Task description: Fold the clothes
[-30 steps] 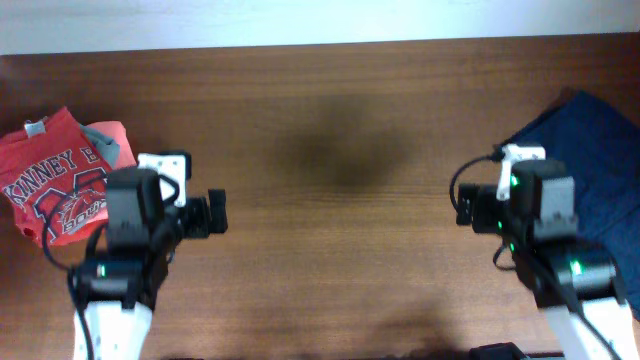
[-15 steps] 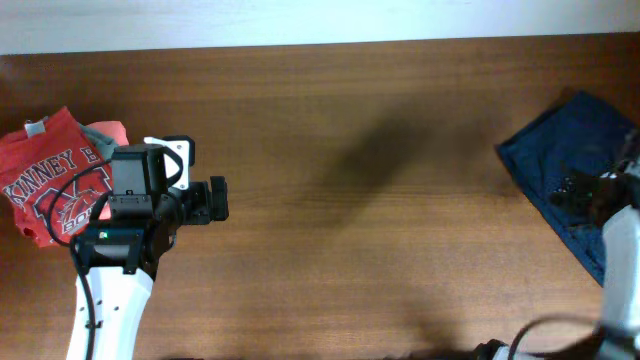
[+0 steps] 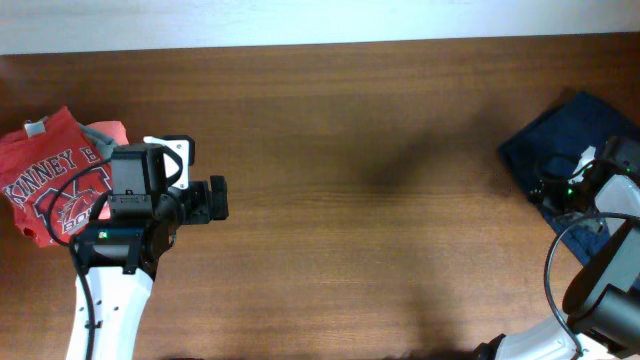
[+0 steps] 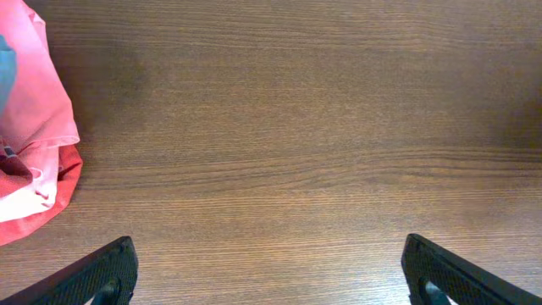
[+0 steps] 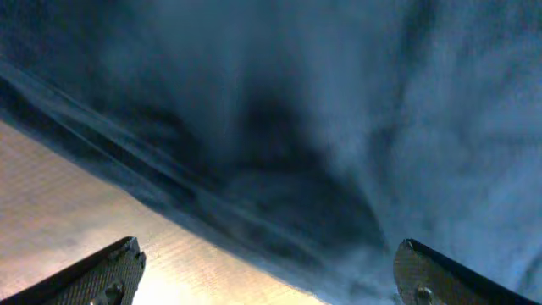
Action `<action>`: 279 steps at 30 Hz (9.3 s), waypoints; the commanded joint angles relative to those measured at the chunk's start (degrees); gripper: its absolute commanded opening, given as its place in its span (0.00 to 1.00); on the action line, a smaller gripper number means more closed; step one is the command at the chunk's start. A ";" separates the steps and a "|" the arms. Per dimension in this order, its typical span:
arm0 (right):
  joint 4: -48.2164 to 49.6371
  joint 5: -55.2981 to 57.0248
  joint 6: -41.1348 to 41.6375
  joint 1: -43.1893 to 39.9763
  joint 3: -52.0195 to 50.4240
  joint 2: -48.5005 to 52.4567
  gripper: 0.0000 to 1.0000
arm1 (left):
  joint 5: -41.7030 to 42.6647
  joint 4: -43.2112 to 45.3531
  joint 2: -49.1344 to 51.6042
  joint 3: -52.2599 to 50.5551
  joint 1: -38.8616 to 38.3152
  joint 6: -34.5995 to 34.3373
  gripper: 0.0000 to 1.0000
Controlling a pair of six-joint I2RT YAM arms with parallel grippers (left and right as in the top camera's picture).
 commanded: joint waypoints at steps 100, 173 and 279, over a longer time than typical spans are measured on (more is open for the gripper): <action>-29.46 3.26 3.10 44.26 15.43 -15.17 0.69 | 27.87 37.75 51.06 1.60 -17.66 -5.46 0.90; -11.21 -31.36 -6.12 16.74 -6.36 4.00 0.04 | 21.27 17.73 46.42 4.98 0.00 -5.27 0.12; -35.12 -1.27 4.59 58.21 36.48 7.67 0.48 | 13.97 5.01 35.65 10.84 -6.01 -5.27 0.99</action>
